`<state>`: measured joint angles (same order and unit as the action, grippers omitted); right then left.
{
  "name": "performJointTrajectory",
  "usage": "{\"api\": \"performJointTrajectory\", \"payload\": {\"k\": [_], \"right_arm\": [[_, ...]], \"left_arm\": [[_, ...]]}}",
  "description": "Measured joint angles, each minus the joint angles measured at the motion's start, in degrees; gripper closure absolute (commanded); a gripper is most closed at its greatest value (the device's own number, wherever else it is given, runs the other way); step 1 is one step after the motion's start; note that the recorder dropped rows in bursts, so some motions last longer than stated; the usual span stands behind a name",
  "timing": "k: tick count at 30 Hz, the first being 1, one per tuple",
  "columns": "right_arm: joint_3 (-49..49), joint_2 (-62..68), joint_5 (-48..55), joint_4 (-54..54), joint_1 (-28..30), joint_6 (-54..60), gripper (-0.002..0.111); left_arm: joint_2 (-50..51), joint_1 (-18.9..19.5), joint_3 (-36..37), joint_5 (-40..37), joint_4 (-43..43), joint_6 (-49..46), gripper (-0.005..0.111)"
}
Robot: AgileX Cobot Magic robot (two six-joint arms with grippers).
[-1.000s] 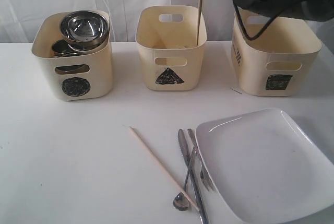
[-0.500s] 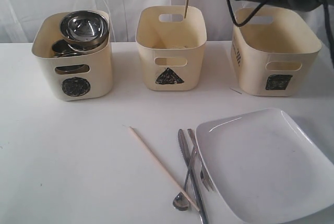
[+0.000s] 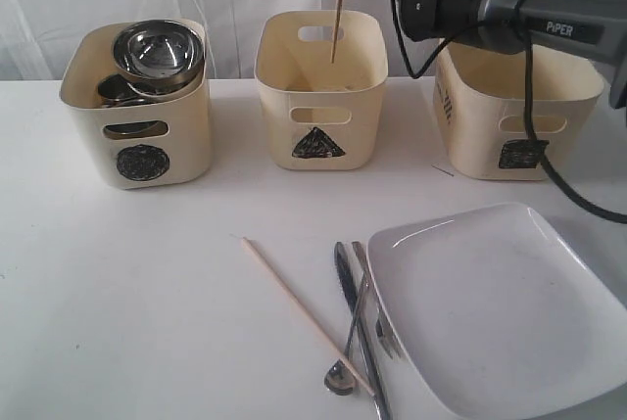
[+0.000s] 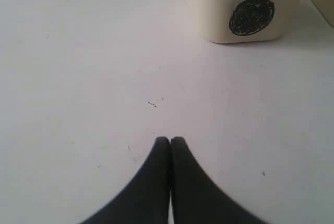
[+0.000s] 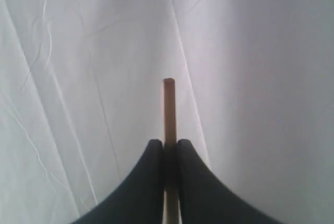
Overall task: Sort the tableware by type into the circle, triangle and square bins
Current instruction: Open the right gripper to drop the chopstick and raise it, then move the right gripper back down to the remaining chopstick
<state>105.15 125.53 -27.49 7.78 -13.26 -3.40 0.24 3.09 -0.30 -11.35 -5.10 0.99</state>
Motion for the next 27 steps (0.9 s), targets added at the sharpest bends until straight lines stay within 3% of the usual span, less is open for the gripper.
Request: {"api": "performJointTrajectory", "payload": {"k": [2,6,8,10,16,27], "right_arm": [[0.5,0.9,0.5,-0.2,0.0,-0.2,0.106],[0.8,2.2,3.9,-0.3,0.0,-1.1,0.080],[0.8,2.2,4.8,-0.3,0.0,-1.5,0.074],[0.8,2.2,5.3,-0.3,0.0,-1.5,0.074],[0.2,-5.7,20.3,-0.7,0.8,2.7,0.074],[-13.3,-16.5,41.8,-1.0,7.0,10.1,0.074]], "left_arm": [[0.0,0.0,0.0,0.0,0.0,0.0,0.107],[0.0,0.0,0.0,0.0,0.0,0.0,0.107],[0.0,0.0,0.0,0.0,0.0,0.0,0.107],[0.0,0.0,0.0,0.0,0.0,0.0,0.107],[0.0,0.0,0.0,0.0,0.0,0.0,0.107],[0.0,0.0,0.0,0.0,0.0,0.0,0.107]]}}
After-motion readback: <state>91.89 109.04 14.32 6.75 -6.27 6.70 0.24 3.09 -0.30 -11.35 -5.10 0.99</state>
